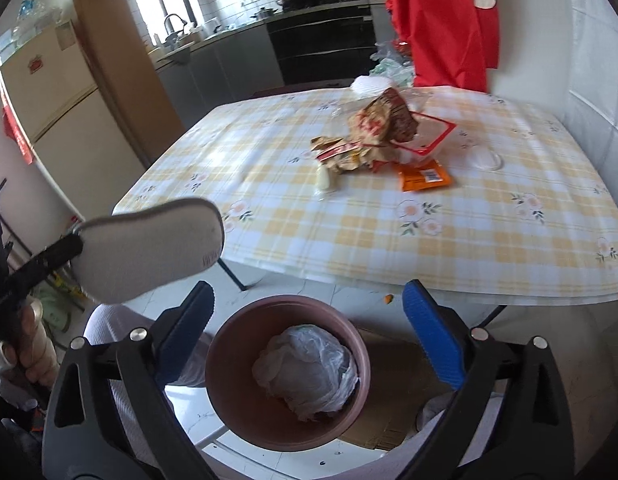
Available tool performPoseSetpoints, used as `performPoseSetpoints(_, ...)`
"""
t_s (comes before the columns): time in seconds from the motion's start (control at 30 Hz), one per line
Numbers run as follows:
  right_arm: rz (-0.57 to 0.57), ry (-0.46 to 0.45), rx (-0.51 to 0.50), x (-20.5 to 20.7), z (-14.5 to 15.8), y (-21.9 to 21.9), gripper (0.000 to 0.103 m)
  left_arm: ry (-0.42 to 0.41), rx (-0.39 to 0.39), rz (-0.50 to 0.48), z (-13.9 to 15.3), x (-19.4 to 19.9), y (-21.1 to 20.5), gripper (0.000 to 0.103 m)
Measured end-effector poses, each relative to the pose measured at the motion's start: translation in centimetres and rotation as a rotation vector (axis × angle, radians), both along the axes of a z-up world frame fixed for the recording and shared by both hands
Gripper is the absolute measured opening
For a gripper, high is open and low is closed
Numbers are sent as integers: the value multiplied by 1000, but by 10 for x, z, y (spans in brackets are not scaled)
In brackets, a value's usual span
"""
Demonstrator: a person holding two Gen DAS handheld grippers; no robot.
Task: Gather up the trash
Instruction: 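Carry the bag and pad over the bin and open both grippers to drop them, then move both grippers toward the brown paper bag and clear plastic tray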
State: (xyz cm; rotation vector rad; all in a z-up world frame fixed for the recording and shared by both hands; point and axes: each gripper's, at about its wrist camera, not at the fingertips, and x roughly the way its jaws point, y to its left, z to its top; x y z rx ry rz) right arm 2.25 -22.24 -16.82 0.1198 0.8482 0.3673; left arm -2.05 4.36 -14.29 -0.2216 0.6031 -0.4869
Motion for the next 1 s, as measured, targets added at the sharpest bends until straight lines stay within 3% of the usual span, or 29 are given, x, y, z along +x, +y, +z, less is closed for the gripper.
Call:
performPoseSetpoints(0.37,-60,-10,-12,-1,7,-22,94,23,38,-81,-8,9,-33,14)
performPoseSetpoints(0.4,-62,-9,-12,-1,7,-23,94,26,47,-77,-9,10,-34,22)
performPoseSetpoints(0.43,-64,-8,-12,-1,6,-24,94,26,54,-76,-10,11,-35,37)
performPoseSetpoints(0.5,-66,-6,-14,0,6,-24,94,20,52,-70,-10,10,-34,52)
performPoseSetpoints(0.63,-64,-6,-17,0,6,-23,94,19,41,-24,-7,12,-25,70)
performPoseSetpoints(0.83,-60,-6,-26,0,6,-21,94,23,45,31,-7,15,-14,83)
performPoseSetpoints(1.0,-61,-2,-30,2,4,-22,94,33,63,55,-10,20,-12,88)
